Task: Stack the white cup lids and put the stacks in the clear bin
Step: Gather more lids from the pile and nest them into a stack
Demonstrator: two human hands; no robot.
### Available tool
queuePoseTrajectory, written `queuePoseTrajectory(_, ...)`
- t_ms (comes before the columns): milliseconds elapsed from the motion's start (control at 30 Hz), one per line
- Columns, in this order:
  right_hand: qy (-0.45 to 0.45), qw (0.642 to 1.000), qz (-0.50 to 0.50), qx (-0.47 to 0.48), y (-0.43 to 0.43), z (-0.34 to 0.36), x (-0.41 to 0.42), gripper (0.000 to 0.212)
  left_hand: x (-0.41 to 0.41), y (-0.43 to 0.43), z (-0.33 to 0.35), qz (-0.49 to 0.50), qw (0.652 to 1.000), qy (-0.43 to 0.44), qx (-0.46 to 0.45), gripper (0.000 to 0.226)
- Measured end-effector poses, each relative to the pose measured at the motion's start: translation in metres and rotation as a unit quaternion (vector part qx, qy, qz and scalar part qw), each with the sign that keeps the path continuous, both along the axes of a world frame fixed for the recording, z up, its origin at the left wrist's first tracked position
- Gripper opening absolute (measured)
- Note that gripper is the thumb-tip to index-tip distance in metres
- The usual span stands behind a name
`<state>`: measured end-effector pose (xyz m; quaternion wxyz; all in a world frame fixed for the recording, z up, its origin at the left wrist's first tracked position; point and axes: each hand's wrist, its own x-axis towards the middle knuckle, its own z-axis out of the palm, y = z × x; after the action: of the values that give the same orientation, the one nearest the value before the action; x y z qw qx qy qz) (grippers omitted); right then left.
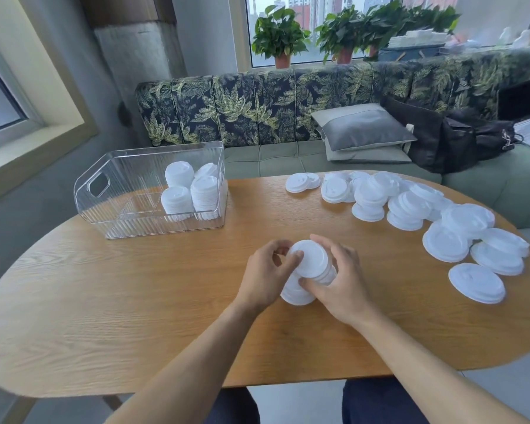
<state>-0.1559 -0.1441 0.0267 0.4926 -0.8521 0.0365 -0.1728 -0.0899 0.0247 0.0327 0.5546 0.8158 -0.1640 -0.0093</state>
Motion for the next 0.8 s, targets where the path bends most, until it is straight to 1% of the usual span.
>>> queuePoseTrajectory(67,0.002,1.0,0.014,-0.005,-0.001,0.002,0.002,0.087,0.005,-0.001,0.003,0.007,0.998,0.043,-0.041,0.024)
queuePoseTrajectory(133,0.007,1.0,0.017,-0.018,-0.003,0.001,0.003,0.09,0.007,-0.002,0.002,0.035,0.991,0.084,-0.095,0.021)
queuePoseTrajectory(233,0.044,0.998,0.003,-0.034,-0.01,-0.005,0.001,0.09,0.008,0.002,-0.004,0.085,0.975,0.13,-0.156,0.015)
queuePoseTrajectory(300,0.074,0.995,-0.017,-0.061,-0.017,-0.011,-0.002,0.088,0.01,0.007,-0.01,0.107,0.963,0.168,-0.183,0.017)
queuePoseTrajectory(367,0.098,0.989,-0.036,-0.105,-0.022,-0.016,-0.004,0.09,0.01,0.011,-0.016,0.113,0.947,0.202,-0.223,0.018)
queuePoseTrajectory(433,0.12,0.98,-0.046,-0.154,-0.024,-0.019,-0.002,0.097,0.009,0.012,-0.02,0.117,0.931,0.219,-0.269,0.017)
queuePoseTrajectory(500,0.135,0.974,-0.046,-0.176,-0.022,-0.021,0.001,0.1,0.009,0.011,-0.021,0.119,0.923,0.22,-0.292,0.016)
queuePoseTrajectory(600,0.126,0.975,-0.05,-0.177,-0.02,-0.021,0.005,0.085,0.005,0.01,-0.022,0.123,0.927,0.207,-0.288,0.022)
queuePoseTrajectory(633,0.111,0.979,-0.051,-0.163,-0.02,-0.021,0.006,0.079,0.003,0.011,-0.021,0.126,0.929,0.202,-0.283,0.023)
queuePoseTrajectory(667,0.092,0.987,-0.047,-0.126,-0.02,-0.021,0.005,0.074,0.001,0.012,-0.021,0.13,0.93,0.2,-0.279,0.023)
queuePoseTrajectory(700,0.073,0.994,-0.039,-0.069,-0.02,-0.02,0.005,0.072,0.0,0.012,-0.021,0.134,0.93,0.198,-0.278,0.023)
queuePoseTrajectory(767,0.046,0.997,-0.025,0.056,-0.019,-0.022,0.005,0.077,-0.002,0.012,-0.021,0.141,0.931,0.194,-0.275,0.022)
queuePoseTrajectory(800,0.037,0.994,-0.029,0.099,-0.018,-0.022,0.006,0.081,-0.002,0.013,-0.021,0.142,0.932,0.191,-0.274,0.022)
